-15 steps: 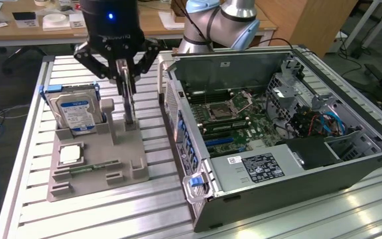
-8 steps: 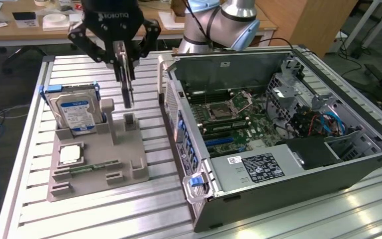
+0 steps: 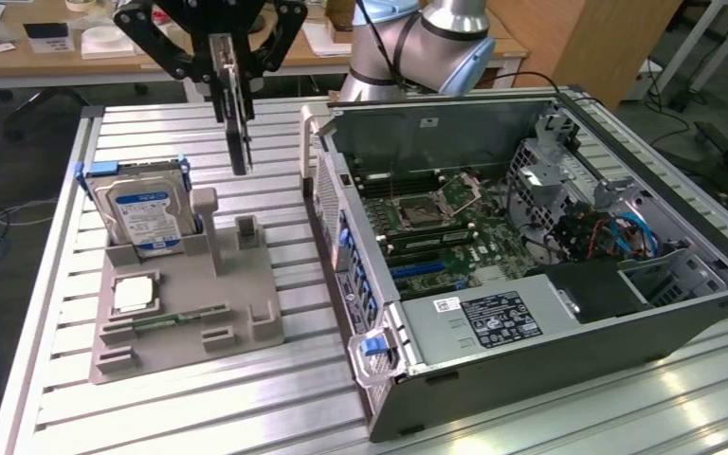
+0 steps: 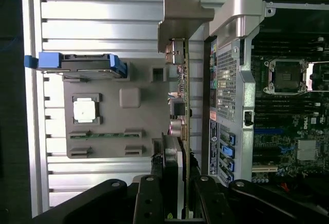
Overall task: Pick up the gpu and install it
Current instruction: 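Pick up the gpu and move the gpu toward the slot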
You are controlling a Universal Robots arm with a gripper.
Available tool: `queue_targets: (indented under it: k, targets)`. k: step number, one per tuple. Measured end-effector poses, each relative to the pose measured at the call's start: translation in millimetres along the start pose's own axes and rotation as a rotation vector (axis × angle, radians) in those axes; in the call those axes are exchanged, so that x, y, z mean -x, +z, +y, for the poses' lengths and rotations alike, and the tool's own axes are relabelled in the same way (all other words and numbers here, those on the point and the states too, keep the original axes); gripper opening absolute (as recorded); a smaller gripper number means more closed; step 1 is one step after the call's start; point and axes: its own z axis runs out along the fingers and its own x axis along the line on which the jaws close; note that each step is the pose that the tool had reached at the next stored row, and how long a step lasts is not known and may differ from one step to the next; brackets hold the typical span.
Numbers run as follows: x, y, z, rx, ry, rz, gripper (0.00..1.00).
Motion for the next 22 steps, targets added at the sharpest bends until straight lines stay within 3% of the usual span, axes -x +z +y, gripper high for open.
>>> queue_targets:
  k: [2, 3, 4, 6, 7, 11, 13, 16, 22]
  targets:
    - [0.4, -0.1, 0.0, 0.0000, 0.000, 0.0012, 0.28]
    - [1.7, -0.2, 0.0, -0.0004, 0.000, 0.0074, 0.28]
    - [2.9, 0.0, 0.0, -0.0005, 0.000, 0.0176, 0.28]
    - [5.0, 0.2, 0.1, -0.0008, 0.001, 0.0435, 0.28]
    - [5.9, 0.3, 0.1, -0.0010, 0.001, 0.0500, 0.28]
    - [7.6, 0.5, 0.4, -0.0010, 0.001, 0.0510, 0.28]
    - [10.9, 0.7, 1.0, -0.0010, 0.001, 0.0483, 0.28]
    - [19.2, 1.4, 1.8, -0.0009, 0.001, 0.0450, 0.28]
    - [37.4, 3.9, 2.1, -0.0009, 0.000, 0.0449, 0.28]
